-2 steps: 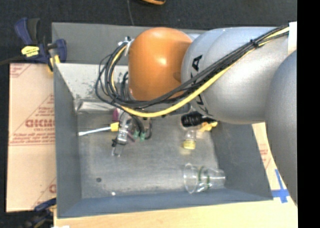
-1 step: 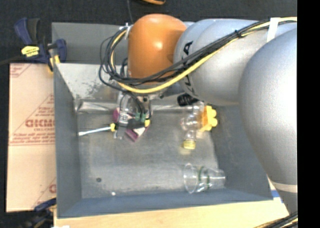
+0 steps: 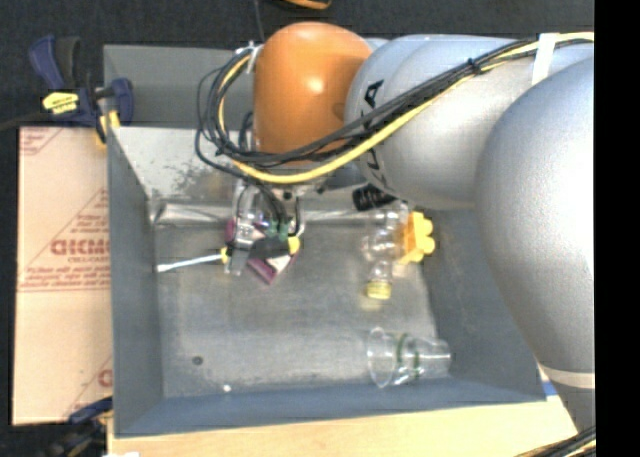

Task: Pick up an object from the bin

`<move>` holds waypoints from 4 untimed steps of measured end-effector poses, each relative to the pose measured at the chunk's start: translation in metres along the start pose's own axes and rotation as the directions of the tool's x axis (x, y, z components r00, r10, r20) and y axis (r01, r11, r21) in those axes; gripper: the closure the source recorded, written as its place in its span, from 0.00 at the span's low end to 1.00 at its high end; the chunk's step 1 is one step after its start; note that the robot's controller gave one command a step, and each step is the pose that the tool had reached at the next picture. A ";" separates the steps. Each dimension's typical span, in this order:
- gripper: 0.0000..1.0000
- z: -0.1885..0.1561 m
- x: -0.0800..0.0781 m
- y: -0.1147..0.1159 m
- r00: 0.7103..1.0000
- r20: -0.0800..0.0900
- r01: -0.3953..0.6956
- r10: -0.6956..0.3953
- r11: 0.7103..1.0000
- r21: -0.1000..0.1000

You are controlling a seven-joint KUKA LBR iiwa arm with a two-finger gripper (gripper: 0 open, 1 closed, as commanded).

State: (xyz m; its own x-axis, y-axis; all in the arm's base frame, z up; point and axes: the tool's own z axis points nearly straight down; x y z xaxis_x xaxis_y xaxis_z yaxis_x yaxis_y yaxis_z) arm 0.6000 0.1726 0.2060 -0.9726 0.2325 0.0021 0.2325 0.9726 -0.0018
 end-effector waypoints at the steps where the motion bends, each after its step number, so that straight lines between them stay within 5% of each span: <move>1: 0.00 0.012 -0.016 -0.020 0.994 -0.001 0.106 -0.106 0.994 0.002; 3: 0.00 0.023 -0.033 -0.026 0.982 0.001 0.186 -0.186 0.982 0.002; 4: 0.00 0.002 -0.029 -0.030 0.992 -0.001 0.125 -0.125 0.992 0.000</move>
Offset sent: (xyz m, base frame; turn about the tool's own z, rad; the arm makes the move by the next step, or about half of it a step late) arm 0.0079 -0.0185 -0.0223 -0.0162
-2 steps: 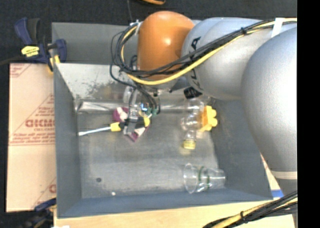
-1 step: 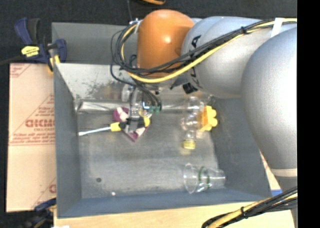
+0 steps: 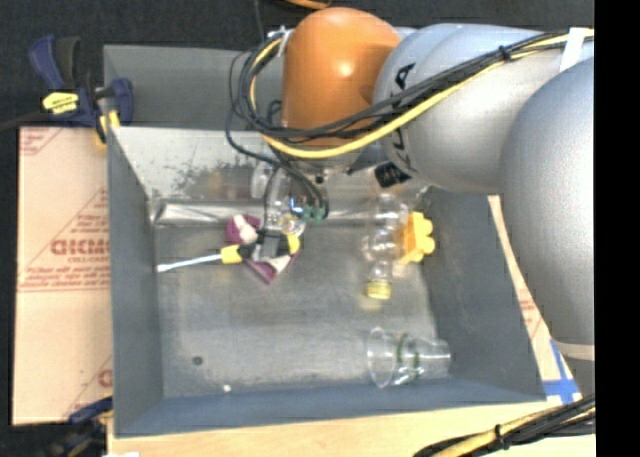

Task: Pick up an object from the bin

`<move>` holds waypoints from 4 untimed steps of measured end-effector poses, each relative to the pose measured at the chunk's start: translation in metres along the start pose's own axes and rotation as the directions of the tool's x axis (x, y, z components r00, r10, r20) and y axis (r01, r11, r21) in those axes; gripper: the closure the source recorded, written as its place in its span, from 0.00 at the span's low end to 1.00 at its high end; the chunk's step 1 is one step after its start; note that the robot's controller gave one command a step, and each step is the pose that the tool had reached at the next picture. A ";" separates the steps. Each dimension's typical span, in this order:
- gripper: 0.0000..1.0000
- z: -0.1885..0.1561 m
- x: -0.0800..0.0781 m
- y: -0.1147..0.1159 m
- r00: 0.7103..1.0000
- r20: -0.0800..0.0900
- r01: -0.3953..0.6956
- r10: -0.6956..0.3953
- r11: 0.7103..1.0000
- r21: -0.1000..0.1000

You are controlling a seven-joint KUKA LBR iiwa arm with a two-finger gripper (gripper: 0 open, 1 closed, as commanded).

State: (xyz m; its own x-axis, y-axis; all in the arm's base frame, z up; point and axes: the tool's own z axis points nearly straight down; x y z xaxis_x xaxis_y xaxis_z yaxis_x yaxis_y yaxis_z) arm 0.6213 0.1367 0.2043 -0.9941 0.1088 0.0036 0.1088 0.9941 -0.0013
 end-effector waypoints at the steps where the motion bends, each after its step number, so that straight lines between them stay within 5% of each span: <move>1: 0.00 0.028 -0.013 -0.007 0.999 -0.001 0.053 -0.053 0.999 0.004; 3: 0.00 0.064 -0.026 -0.018 0.998 -0.003 0.067 -0.067 0.998 0.003; 4: 0.00 0.082 -0.014 -0.031 0.998 -0.001 -0.064 0.064 0.998 0.001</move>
Offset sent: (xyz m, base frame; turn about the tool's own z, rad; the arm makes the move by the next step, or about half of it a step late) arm 0.0175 -0.0150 -0.0127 -0.0223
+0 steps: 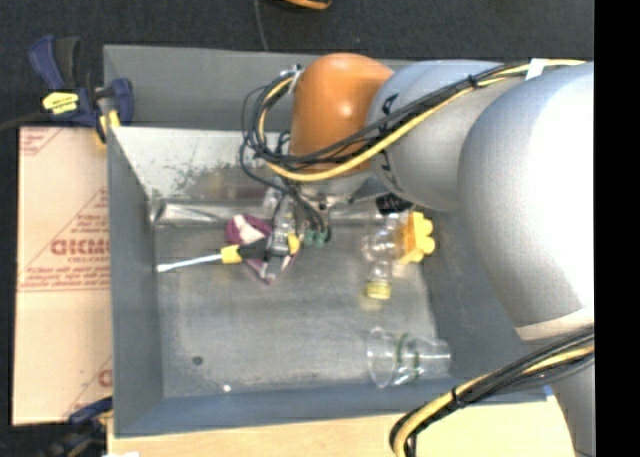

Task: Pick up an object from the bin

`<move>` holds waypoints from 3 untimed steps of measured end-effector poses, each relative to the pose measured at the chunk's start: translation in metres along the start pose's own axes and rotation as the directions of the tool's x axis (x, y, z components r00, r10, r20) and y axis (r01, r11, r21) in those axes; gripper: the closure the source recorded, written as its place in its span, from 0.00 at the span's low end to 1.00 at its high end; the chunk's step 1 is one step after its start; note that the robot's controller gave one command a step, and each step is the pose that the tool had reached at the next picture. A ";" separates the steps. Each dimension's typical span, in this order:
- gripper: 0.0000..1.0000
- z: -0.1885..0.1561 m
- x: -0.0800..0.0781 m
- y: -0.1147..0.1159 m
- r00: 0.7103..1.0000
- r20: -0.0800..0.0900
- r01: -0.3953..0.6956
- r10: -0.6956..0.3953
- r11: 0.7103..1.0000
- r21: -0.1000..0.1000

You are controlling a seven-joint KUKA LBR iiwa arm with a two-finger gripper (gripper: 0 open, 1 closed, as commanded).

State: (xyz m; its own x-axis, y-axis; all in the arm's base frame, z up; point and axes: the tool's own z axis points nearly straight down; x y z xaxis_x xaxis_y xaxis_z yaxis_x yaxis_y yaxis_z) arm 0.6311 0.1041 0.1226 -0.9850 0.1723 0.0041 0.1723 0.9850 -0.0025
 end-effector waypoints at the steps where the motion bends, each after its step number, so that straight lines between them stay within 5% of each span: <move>1: 1.00 0.013 -0.001 -0.007 0.991 -0.005 -0.133 0.133 0.991 0.004; 3: 1.00 0.028 -0.002 -0.010 0.980 -0.008 -0.198 0.198 0.980 0.002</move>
Offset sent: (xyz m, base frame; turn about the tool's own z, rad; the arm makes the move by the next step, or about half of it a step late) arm 0.0000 0.0000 0.0000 0.0000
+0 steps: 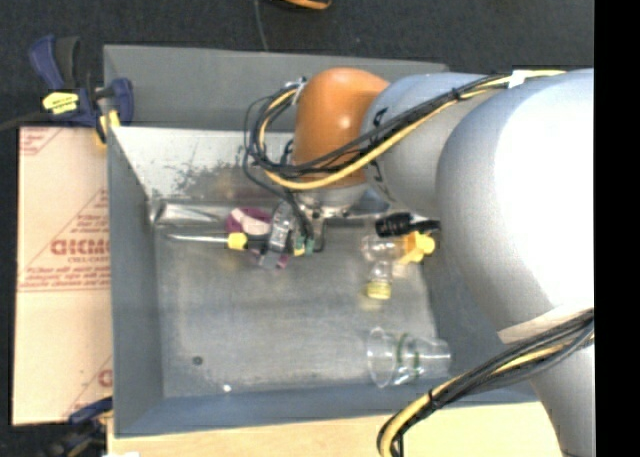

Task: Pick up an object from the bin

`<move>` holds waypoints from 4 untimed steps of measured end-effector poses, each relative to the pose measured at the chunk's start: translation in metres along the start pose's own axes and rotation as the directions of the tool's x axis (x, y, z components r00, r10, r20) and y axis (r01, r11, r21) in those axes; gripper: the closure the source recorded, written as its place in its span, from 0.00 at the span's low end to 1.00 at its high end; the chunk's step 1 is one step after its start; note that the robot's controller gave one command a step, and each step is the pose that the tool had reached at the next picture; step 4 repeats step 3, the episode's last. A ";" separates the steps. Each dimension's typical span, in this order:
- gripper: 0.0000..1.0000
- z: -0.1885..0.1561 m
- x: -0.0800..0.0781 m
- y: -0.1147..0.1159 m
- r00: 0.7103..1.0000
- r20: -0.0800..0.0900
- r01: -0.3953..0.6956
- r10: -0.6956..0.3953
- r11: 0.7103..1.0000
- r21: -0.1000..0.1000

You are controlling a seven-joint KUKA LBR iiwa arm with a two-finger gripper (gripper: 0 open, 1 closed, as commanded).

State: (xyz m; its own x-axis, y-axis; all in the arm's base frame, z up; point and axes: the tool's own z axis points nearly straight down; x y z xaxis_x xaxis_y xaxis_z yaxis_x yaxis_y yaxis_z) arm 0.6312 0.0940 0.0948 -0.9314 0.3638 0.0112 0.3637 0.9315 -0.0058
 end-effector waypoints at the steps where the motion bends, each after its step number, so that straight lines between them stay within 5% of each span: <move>1: 1.00 0.003 -0.001 -0.001 1.000 0.005 -0.021 0.021 1.000 -0.003; 4: 1.00 -0.002 -0.010 -0.003 0.999 0.005 -0.031 0.031 1.000 -0.004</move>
Offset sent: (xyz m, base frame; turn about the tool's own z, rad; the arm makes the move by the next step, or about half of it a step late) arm 0.0055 -0.0043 -0.0152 0.0534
